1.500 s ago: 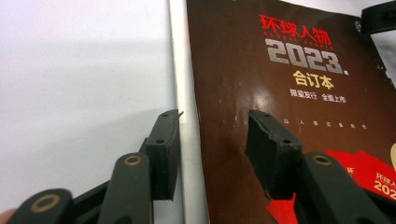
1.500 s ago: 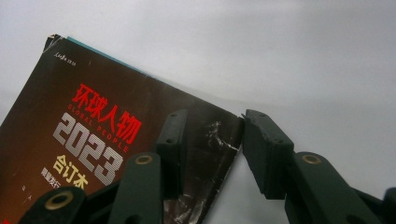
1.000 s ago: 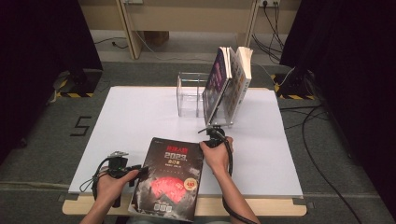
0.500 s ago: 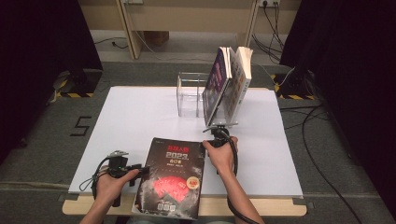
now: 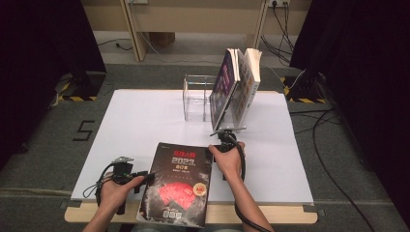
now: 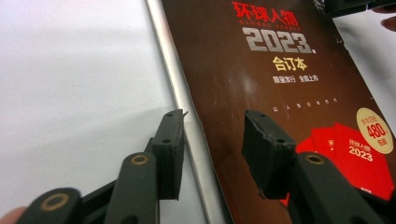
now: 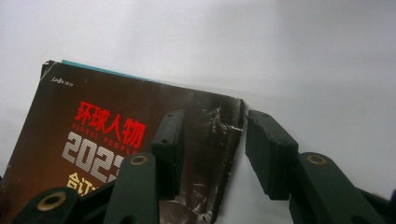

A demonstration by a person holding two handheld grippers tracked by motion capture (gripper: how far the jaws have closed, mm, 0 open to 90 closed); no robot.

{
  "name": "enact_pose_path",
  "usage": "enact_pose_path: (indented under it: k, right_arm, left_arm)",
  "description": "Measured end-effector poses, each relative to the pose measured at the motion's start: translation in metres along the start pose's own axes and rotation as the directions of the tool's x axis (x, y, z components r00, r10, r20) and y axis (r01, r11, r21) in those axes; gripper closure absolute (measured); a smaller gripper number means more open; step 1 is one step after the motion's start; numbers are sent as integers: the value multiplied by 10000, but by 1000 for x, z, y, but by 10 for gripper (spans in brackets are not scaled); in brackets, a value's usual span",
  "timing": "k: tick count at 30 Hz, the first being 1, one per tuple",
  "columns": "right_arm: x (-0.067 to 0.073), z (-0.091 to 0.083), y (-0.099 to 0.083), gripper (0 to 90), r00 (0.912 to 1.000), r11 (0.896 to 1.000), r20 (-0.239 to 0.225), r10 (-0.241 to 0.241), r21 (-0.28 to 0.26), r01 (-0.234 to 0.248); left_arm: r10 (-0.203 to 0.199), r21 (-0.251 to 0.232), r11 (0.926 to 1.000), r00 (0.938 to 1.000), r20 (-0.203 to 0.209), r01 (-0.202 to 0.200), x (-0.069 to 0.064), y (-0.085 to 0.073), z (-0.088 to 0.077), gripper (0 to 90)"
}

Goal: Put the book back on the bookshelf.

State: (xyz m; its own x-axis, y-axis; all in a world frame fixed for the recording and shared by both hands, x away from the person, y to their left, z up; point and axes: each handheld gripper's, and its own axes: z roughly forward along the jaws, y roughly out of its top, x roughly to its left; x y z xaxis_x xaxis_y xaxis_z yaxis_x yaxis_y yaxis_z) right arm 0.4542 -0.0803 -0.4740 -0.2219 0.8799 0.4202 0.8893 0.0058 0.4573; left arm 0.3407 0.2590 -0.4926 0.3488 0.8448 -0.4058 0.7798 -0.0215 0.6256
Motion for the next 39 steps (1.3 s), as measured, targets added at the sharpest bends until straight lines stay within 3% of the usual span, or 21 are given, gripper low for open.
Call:
enact_pose_path:
  k: [15,19,24,32,34,39]
  right_arm:
    - [1,7,7,579,9997,9999,-195,133,-100,-135]
    - [-1,6,5,585,9991,9996,-371,195,-173,-202]
    - [-2,3,2,592,9978,9993,-568,344,138,-336]
    - [-5,1,-3,689,9962,9984,-682,538,218,-525]
    - [-7,1,-4,697,9937,9972,-911,651,415,-615]
    - [-7,2,-3,761,9951,9976,-809,576,425,-543]
  left_arm:
    - [330,21,9995,9986,-411,-330,-3,-1,1,653]
    - [604,22,9982,9955,-732,-604,-7,-2,1,672]
    - [866,59,9962,9907,-1049,-865,-11,-2,2,690]
    - [920,67,9958,9896,-1108,-918,-11,-2,2,698]
    - [933,71,9956,9895,-1108,-931,-11,-2,2,698]
    - [940,59,9956,9894,-1110,-939,-11,-3,2,698]
